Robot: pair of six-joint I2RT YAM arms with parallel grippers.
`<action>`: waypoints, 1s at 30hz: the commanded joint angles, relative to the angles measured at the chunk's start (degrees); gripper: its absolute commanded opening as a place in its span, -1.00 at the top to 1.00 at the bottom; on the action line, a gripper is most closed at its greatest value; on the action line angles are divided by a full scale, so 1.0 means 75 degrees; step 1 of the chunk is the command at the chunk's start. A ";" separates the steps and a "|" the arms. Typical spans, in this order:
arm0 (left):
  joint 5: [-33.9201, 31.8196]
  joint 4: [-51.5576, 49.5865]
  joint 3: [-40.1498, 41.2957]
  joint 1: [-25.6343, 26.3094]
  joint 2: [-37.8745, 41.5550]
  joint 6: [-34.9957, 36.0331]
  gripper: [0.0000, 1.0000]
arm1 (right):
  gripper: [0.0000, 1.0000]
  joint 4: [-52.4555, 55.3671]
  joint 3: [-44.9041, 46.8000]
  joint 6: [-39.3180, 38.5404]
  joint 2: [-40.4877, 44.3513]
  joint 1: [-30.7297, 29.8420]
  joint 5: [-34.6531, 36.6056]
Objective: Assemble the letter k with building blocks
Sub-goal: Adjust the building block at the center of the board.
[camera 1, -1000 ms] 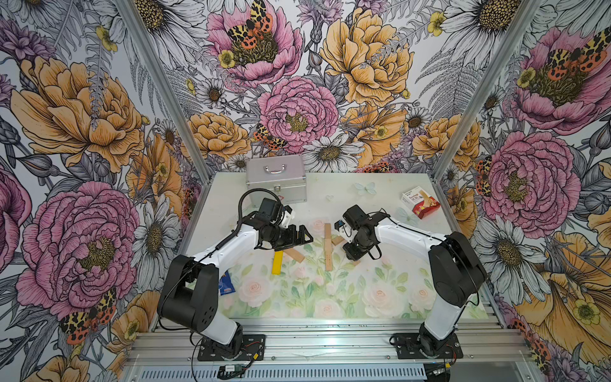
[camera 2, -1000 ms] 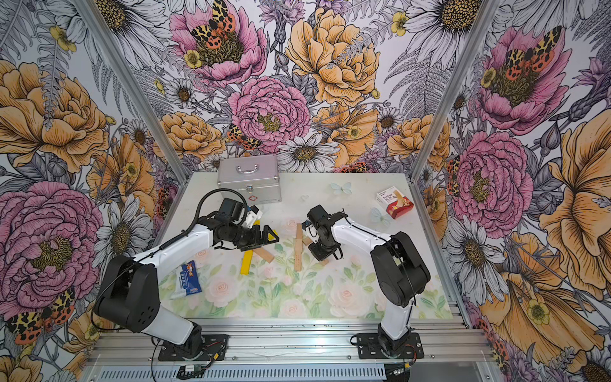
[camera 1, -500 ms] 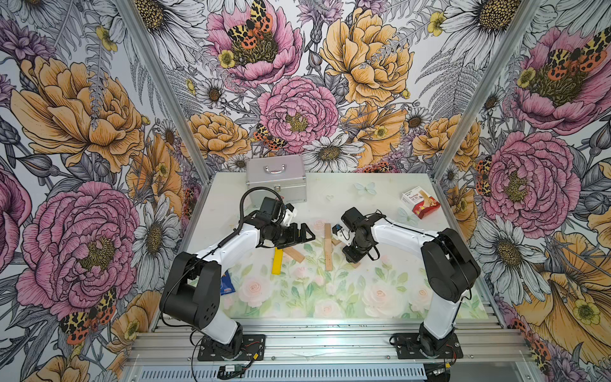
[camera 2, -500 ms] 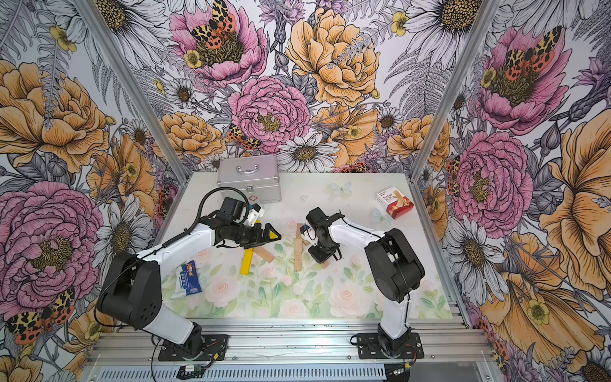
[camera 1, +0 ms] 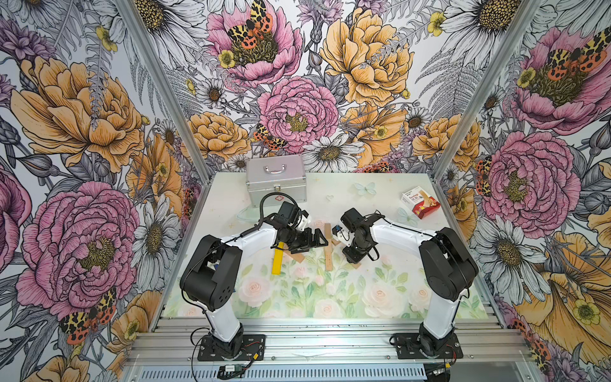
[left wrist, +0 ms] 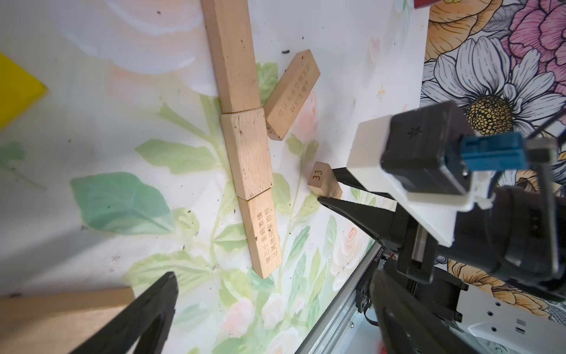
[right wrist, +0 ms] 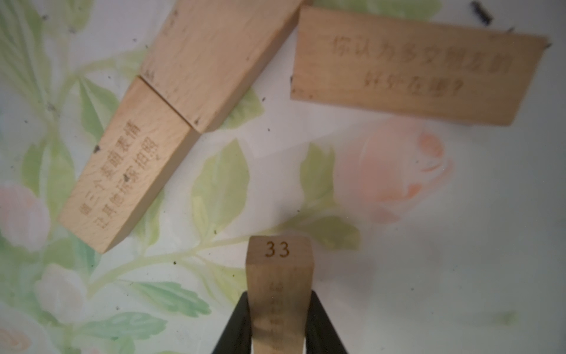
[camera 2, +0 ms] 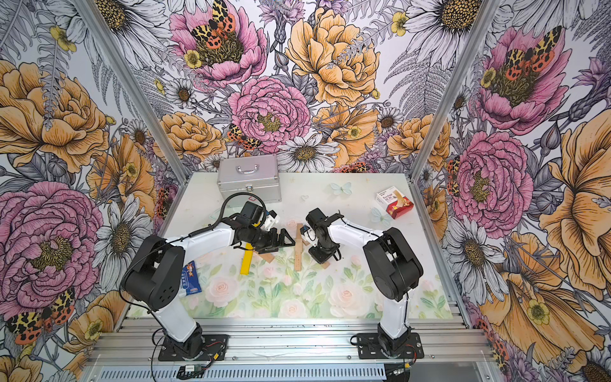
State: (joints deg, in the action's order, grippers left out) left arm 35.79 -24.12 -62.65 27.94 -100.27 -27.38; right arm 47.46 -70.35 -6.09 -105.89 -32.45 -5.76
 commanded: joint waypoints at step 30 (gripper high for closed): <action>0.0836 0.0845 -0.0493 0.0667 -0.1264 -0.0881 -0.97 | 0.90 -0.0094 0.0088 0.0196 0.0004 0.0330 0.0648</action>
State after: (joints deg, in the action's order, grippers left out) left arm 40.62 -19.77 -64.95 32.32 -108.68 -33.21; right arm 47.40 -69.67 -5.43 -105.89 -30.28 -1.48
